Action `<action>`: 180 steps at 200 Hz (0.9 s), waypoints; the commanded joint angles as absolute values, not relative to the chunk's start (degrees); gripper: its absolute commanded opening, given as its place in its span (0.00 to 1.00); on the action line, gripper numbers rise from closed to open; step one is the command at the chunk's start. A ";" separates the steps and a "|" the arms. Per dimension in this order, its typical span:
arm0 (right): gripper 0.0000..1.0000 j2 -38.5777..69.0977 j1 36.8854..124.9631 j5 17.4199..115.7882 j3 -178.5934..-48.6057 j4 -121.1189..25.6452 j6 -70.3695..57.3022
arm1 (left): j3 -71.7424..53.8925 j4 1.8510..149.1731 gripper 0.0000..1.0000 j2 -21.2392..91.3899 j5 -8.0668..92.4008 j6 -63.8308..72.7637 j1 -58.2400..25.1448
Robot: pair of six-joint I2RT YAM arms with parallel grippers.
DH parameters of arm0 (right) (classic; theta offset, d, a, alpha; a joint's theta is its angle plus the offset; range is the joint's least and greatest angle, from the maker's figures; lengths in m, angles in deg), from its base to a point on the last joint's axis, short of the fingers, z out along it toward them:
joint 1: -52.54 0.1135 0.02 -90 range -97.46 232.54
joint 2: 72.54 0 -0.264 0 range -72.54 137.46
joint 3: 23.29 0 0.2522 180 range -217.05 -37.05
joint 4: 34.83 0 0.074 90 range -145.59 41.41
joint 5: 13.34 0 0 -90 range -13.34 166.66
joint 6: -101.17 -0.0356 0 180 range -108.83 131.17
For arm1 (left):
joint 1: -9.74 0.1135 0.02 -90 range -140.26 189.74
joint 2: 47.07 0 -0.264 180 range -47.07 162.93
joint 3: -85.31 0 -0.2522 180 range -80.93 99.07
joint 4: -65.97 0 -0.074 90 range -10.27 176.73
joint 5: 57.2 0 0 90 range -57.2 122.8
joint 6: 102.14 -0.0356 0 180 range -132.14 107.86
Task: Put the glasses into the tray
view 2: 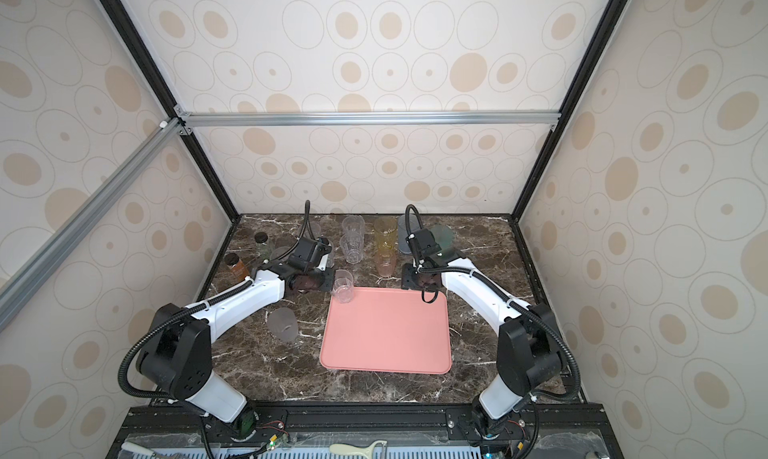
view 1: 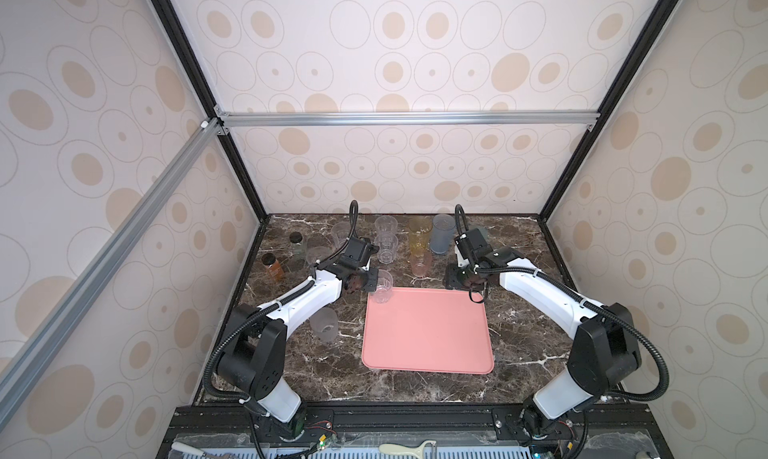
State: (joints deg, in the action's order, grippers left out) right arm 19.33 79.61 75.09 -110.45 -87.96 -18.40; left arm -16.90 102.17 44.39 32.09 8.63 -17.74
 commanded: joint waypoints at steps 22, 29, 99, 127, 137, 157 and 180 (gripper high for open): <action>0.55 20.76 80.71 75.07 -112.04 -87.79 -19.41 | -18.15 100.99 0.00 44.87 30.78 7.81 -18.13; 0.55 20.71 80.89 75.16 -112.02 -87.79 -19.38 | -18.39 100.72 0.00 44.79 30.73 7.87 -18.20; 0.54 21.50 81.33 75.00 -114.58 -88.45 -19.58 | -17.29 100.92 0.31 42.82 34.57 7.64 -18.21; 0.54 26.92 81.48 72.95 -125.82 -96.10 -20.10 | -12.92 104.64 0.45 40.71 36.48 6.73 -18.13; 0.54 30.38 82.17 72.49 -131.90 -100.51 -20.28 | -11.42 105.84 0.47 39.95 35.07 5.79 -18.09; 0.55 35.42 84.33 73.17 -139.87 -103.68 -22.70 | -11.27 104.22 0.51 37.22 31.45 3.98 -17.39; 0.56 40.15 85.07 70.88 -146.04 -101.88 -28.18 | -16.53 96.05 0.59 32.84 24.30 1.14 -17.29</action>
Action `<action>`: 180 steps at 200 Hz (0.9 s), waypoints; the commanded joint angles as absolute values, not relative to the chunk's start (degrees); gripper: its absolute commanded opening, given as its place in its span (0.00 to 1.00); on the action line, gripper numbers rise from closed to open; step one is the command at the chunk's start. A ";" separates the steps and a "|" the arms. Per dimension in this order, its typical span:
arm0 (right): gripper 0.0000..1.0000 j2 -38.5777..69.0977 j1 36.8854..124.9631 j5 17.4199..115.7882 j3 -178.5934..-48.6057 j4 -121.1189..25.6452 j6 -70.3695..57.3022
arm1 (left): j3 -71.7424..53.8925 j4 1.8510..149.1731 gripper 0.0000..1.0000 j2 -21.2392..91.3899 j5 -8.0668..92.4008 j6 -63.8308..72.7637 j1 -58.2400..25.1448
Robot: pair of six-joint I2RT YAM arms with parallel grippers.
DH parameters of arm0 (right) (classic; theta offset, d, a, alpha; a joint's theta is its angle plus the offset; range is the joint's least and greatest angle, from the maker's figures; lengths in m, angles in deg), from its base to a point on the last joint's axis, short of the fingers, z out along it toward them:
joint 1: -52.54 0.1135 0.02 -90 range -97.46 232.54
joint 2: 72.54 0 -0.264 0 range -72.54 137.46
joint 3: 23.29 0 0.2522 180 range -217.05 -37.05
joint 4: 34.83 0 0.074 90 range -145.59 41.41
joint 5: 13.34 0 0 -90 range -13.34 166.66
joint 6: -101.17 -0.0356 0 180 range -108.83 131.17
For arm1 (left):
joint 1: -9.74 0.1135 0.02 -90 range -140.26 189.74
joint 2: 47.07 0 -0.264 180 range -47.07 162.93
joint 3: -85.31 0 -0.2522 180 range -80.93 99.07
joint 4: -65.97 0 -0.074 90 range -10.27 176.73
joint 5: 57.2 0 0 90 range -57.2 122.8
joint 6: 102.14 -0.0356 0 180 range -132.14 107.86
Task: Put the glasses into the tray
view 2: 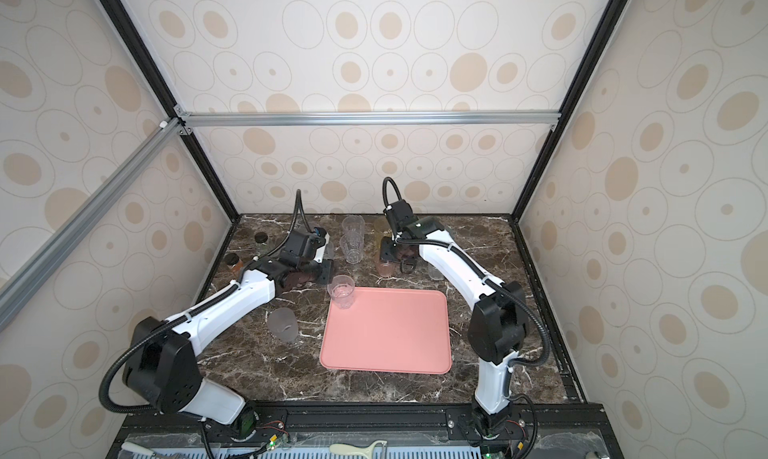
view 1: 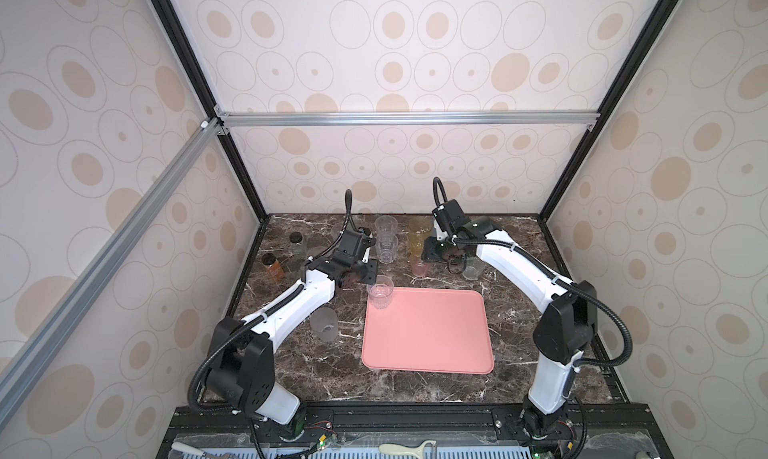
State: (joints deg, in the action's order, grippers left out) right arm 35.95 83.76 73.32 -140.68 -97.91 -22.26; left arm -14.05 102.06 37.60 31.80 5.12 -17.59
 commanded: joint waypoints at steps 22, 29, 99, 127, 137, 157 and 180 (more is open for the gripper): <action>0.58 45.50 85.24 70.93 -153.29 -101.31 -32.25 | -26.07 81.43 0.65 27.54 19.92 -0.96 -17.24; 0.58 46.94 85.39 71.03 -154.56 -100.48 -33.50 | -30.02 75.70 0.68 25.81 19.15 -1.24 -17.20; 0.52 56.46 87.34 79.29 -160.12 -90.61 -42.73 | -47.08 48.35 0.79 21.29 16.70 -2.02 -17.98; 0.52 58.46 87.48 82.46 -160.72 -87.27 -44.31 | -50.40 43.34 0.79 21.40 15.49 -2.02 -18.63; 0.52 59.61 87.50 82.76 -161.74 -86.88 -44.64 | -51.16 42.41 0.79 21.31 15.27 -2.02 -18.73; 0.51 63.21 87.56 83.51 -166.33 -88.76 -44.85 | -51.56 42.20 0.79 21.31 15.64 -2.04 -18.81; 0.50 67.36 87.55 84.00 -171.54 -90.58 -45.31 | -51.66 41.94 0.79 21.15 16.05 -1.83 -18.94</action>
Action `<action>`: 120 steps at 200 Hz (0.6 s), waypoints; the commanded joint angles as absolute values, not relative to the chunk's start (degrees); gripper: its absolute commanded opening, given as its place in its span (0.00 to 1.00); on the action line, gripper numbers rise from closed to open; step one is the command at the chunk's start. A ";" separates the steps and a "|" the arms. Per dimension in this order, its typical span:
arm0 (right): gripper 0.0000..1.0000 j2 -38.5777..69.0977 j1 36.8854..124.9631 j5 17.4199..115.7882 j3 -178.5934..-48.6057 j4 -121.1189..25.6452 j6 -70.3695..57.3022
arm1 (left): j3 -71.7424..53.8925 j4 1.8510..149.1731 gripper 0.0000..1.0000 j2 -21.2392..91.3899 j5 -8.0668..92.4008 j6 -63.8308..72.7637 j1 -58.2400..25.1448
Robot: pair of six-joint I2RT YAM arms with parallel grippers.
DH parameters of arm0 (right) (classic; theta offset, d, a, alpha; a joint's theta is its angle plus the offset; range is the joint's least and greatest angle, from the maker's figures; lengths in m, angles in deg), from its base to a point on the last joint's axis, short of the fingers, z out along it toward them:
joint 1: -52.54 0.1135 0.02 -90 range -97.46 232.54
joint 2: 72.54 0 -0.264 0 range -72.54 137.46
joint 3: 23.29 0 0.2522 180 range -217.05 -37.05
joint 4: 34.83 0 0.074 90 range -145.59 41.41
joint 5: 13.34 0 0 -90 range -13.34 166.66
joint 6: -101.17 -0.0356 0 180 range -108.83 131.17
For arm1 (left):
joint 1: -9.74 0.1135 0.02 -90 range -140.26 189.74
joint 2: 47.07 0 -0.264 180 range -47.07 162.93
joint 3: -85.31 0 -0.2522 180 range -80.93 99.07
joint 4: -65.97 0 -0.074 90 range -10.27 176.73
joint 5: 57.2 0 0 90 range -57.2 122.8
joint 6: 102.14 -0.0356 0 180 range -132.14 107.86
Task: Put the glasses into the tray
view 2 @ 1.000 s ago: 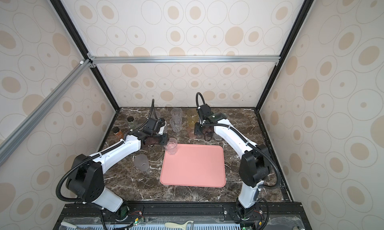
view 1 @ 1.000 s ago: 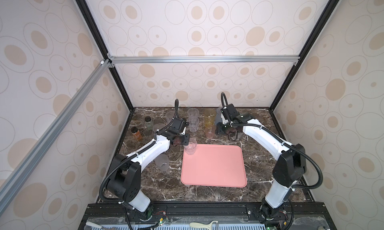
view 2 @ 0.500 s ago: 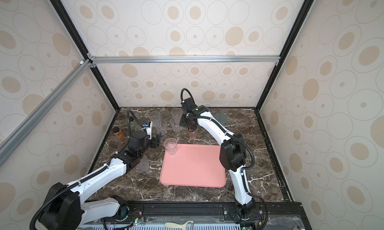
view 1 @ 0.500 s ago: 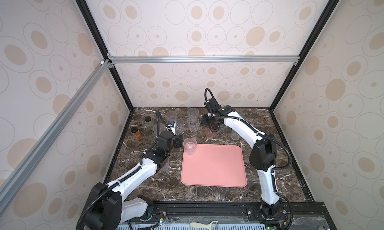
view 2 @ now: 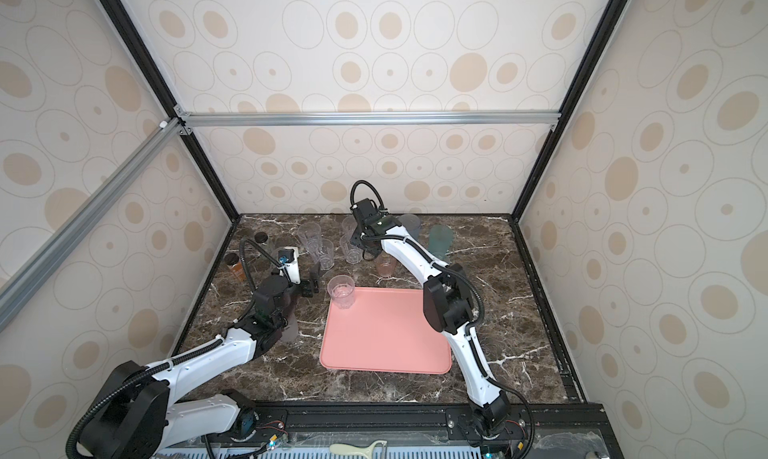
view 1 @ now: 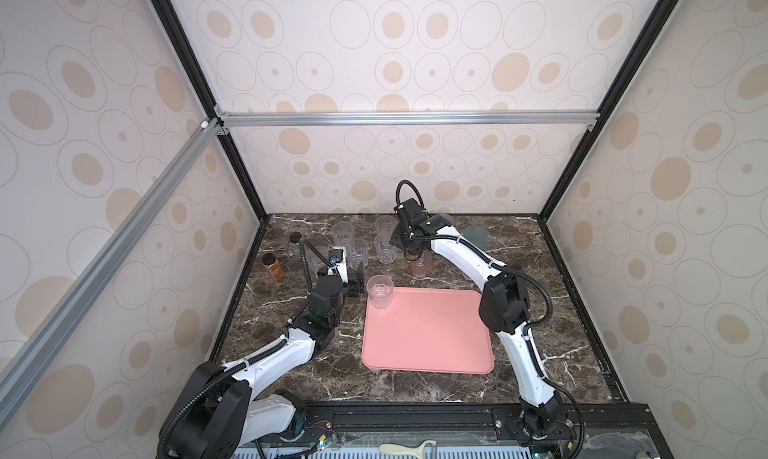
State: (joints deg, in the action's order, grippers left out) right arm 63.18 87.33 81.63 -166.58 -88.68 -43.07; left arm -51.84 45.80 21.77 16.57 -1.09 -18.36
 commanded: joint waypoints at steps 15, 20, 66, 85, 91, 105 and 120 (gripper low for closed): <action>0.48 69.23 87.62 83.88 -173.37 -91.15 -45.55 | -51.67 42.27 0.79 20.98 16.27 -1.92 -19.00; 0.46 69.73 87.71 83.86 -173.65 -90.96 -45.46 | -51.66 42.37 0.79 20.92 16.20 -2.00 -19.00; 0.38 72.94 87.92 85.81 -176.18 -91.66 -44.57 | -52.05 42.73 0.79 20.59 16.10 -2.41 -19.00; 0.32 73.47 87.96 86.39 -176.18 -91.82 -44.21 | -52.10 42.80 0.79 20.48 16.21 -2.30 -19.00; 0.29 73.61 87.93 86.41 -176.18 -91.90 -44.10 | -52.12 42.82 0.79 20.43 16.19 -2.30 -19.02; 0.24 73.54 88.03 86.65 -176.09 -92.28 -43.67 | -52.09 42.91 0.79 20.35 16.10 -2.56 -19.06; 0.19 73.14 88.12 87.32 -176.01 -92.61 -42.77 | -52.01 42.96 0.79 20.17 15.92 -2.82 -19.03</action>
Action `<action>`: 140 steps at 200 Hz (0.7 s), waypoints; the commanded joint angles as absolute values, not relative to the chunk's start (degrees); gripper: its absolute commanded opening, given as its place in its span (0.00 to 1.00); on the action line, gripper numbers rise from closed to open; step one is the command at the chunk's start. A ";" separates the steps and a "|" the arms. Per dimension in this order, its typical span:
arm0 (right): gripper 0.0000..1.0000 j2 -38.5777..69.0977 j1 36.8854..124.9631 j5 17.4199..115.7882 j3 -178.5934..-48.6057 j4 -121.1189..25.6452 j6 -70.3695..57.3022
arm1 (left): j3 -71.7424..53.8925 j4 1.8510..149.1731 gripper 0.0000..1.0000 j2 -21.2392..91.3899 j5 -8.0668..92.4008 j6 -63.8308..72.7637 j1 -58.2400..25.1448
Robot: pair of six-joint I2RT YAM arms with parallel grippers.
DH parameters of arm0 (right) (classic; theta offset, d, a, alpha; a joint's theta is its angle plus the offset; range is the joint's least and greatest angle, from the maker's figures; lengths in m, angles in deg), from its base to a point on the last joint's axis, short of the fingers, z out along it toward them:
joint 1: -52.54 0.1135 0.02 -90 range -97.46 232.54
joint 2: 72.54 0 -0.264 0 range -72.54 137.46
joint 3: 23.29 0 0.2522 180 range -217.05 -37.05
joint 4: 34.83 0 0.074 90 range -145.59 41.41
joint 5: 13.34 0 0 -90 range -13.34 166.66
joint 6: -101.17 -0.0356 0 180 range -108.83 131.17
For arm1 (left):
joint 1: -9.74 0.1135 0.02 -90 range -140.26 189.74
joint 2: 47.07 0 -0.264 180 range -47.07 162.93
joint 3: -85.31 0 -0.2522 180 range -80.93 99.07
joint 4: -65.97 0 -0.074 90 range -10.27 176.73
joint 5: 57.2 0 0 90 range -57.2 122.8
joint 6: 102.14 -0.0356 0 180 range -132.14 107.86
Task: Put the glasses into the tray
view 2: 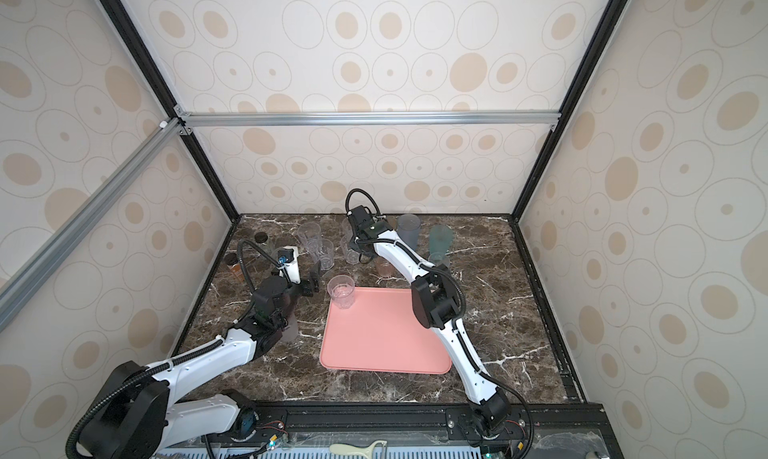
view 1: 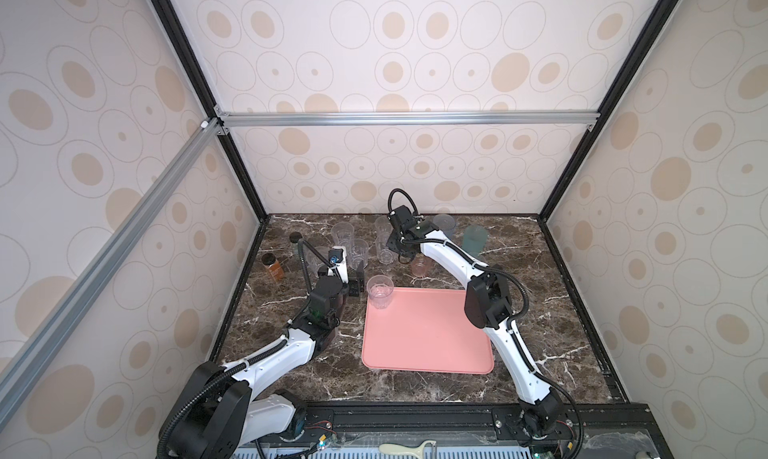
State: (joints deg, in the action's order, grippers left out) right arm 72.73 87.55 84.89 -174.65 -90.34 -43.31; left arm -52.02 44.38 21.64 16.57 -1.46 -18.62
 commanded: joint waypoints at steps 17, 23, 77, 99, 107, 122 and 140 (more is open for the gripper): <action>0.15 72.36 88.33 87.75 -175.75 -92.77 -41.74 | -51.92 43.00 0.79 20.04 15.83 -2.98 -19.05; 0.14 71.96 88.51 88.10 -175.57 -92.80 -41.23 | -51.93 43.08 0.79 19.99 15.75 -2.99 -19.00; 0.05 67.63 90.02 91.60 -174.16 -93.62 -36.46 | -51.49 43.34 0.79 19.40 14.83 -3.26 -19.09; 0.04 65.01 90.63 91.97 -174.09 -94.52 -34.56 | -50.73 44.39 0.79 18.45 13.49 -3.28 -19.07; 0.04 63.50 90.84 92.13 -173.86 -94.77 -33.60 | -50.04 45.36 0.79 18.01 12.46 -3.18 -19.08; 0.04 59.77 91.25 92.52 -171.87 -94.38 -31.72 | -48.09 48.37 0.78 17.22 9.26 -3.15 -19.08; 0.03 53.96 91.39 92.73 -166.40 -92.86 -29.27 | -45.74 52.01 0.78 16.53 3.61 -3.56 -19.04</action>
